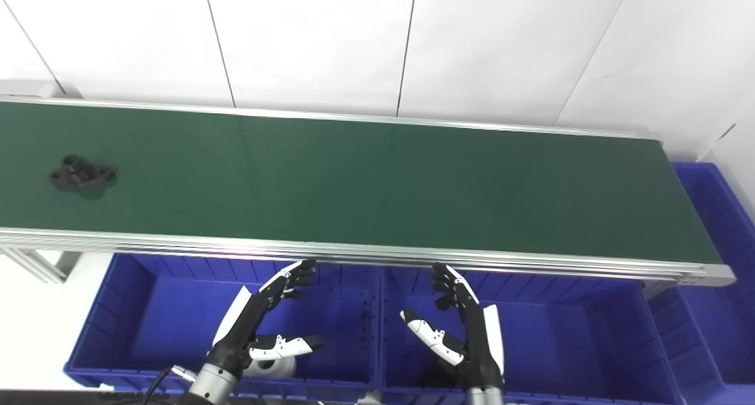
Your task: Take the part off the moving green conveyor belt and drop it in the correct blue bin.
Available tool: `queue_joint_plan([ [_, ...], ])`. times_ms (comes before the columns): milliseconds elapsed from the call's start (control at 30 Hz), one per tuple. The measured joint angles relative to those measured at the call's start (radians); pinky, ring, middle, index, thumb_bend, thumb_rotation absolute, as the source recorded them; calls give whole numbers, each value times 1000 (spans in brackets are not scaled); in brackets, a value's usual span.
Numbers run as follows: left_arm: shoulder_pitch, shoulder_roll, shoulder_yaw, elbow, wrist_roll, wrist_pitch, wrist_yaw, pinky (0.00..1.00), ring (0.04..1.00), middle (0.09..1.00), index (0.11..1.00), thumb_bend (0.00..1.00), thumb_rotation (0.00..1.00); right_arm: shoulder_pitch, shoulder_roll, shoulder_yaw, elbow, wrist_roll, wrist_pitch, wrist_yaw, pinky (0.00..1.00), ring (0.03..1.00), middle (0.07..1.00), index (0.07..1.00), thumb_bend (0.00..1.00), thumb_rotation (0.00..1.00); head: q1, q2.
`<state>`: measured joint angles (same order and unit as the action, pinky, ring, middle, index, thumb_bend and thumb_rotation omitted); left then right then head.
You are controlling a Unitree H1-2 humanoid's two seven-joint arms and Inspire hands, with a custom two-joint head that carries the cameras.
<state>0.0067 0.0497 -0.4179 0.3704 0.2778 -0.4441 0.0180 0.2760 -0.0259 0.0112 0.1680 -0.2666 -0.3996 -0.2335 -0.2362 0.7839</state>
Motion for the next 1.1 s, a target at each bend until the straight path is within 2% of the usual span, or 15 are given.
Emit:
queue_joint_plan([
  [900,-1,-4,-6,19,2,0,3,721,815,855,861,695,468,-1,-4,-2,5,-20,0,0,719,767,782,800,696,454,-2,-2],
  [1000,-1,-5,-5,19,3,0,4,724,820,859,863,690,462,-1,-5,-1,6,-19,0,2,720,771,784,803,701,462,41,-18],
  [1067,-1,-8,-7,21,2,0,3,735,825,865,869,684,449,0,-12,0,8,-7,0,8,713,768,787,808,698,465,186,-57],
  [1100,-1,-13,-12,25,1,0,3,741,829,867,871,685,449,3,-19,-1,8,0,0,10,715,763,786,809,694,467,204,-64],
])
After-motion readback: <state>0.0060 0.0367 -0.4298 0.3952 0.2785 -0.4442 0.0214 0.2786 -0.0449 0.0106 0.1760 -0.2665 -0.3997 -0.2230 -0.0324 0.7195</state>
